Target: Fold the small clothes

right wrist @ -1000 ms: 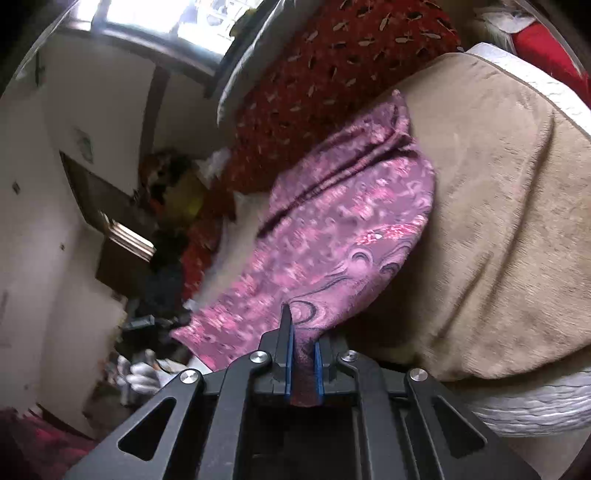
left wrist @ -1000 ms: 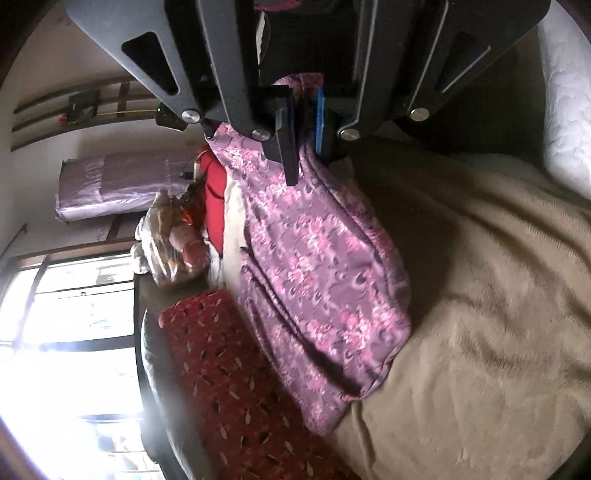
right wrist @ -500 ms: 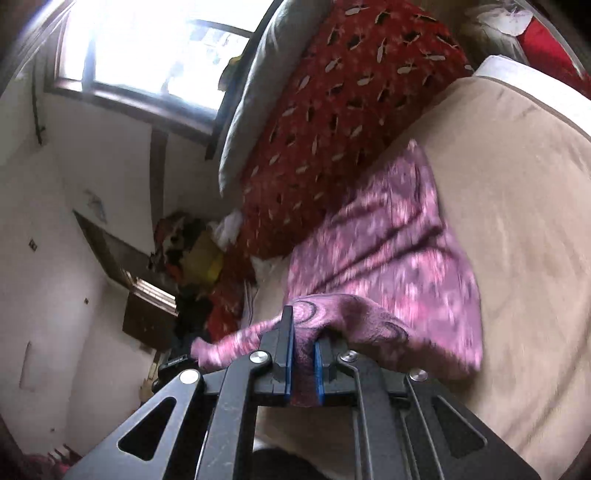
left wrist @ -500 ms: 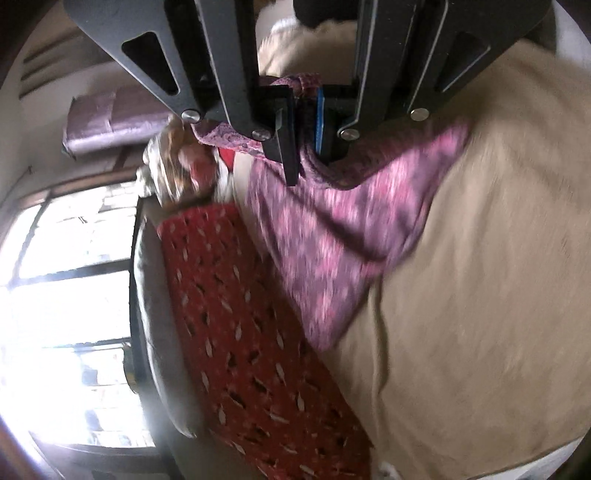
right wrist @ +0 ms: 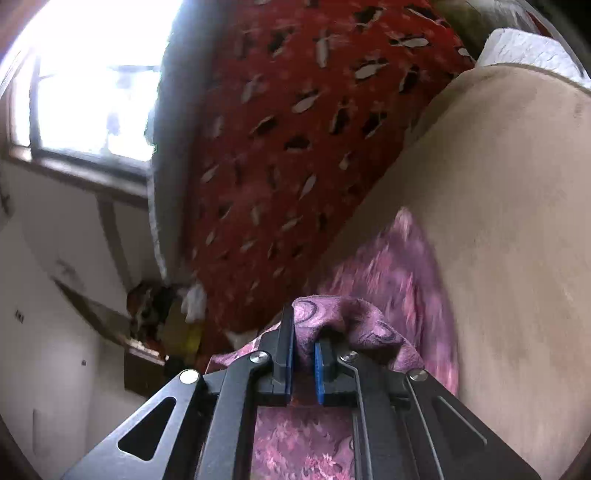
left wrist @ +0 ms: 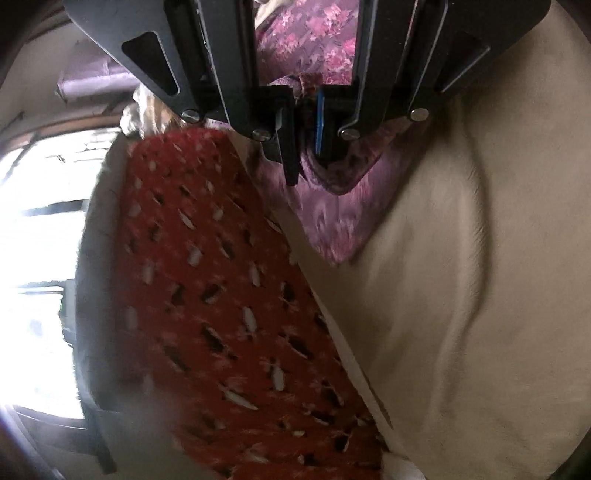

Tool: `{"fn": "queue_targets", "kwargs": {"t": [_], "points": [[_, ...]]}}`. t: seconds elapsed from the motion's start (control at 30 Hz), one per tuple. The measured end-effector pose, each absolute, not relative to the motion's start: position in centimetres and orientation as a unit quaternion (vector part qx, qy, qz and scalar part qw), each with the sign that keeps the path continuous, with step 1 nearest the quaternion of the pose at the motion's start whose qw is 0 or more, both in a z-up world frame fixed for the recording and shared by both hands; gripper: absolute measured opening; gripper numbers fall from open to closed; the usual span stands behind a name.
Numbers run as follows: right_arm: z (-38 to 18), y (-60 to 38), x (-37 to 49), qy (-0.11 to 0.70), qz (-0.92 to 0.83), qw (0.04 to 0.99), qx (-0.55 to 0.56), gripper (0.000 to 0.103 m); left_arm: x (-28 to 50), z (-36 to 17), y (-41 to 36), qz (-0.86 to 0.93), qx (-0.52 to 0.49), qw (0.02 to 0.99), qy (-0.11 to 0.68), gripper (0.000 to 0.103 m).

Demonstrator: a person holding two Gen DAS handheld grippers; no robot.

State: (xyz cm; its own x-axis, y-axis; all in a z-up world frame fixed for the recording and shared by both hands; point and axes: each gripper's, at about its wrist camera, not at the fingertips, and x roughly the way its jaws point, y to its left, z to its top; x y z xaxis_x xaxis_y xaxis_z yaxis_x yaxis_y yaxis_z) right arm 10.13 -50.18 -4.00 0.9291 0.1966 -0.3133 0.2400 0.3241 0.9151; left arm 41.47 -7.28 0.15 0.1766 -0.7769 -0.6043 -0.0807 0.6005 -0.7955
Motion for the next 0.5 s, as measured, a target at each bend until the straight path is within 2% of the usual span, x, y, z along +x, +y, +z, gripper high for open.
{"fn": "queue_targets", "kwargs": {"t": [0.07,0.17,0.27,0.33,0.37,0.4,0.43,0.47,0.5], "points": [[-5.8,-51.1,12.0,0.212,-0.034,0.779,0.589,0.013,42.8,-1.8,-8.8,-0.233,-0.338,0.676,0.613,0.005],[-7.8,-52.0,14.1,0.275,-0.058,0.752,0.596,0.013,44.0,-3.7,-9.6,-0.218,-0.328,0.661,0.638,0.005],[-6.5,-53.5,13.9,0.234,-0.027,0.753,0.615,0.013,44.8,-3.0,-8.8,-0.242,-0.36,0.645,0.629,0.006],[-5.5,-54.6,13.1,0.199,-0.019,0.756,0.623,0.018,44.9,-2.0,-7.9,-0.258,-0.393,0.635,0.613,0.006],[-5.2,-54.9,12.7,0.194,-0.025,0.757,0.623,0.025,44.9,-1.5,-7.5,-0.266,-0.407,0.629,0.607,0.008],[-5.2,-54.9,12.4,0.191,-0.03,0.756,0.625,0.035,44.9,-1.0,-7.2,-0.272,-0.415,0.626,0.602,0.015],[-5.3,-55.2,11.7,0.182,-0.042,0.755,0.629,0.04,44.9,-0.4,-6.9,-0.274,-0.419,0.627,0.597,0.024],[-5.3,-55.6,10.6,0.164,-0.057,0.751,0.637,0.046,44.9,0.1,-6.5,-0.27,-0.42,0.634,0.59,0.029],[-5.4,-56.1,9.9,0.147,-0.063,0.747,0.645,0.048,44.7,0.9,-6.0,-0.266,-0.419,0.647,0.579,0.04]]}}
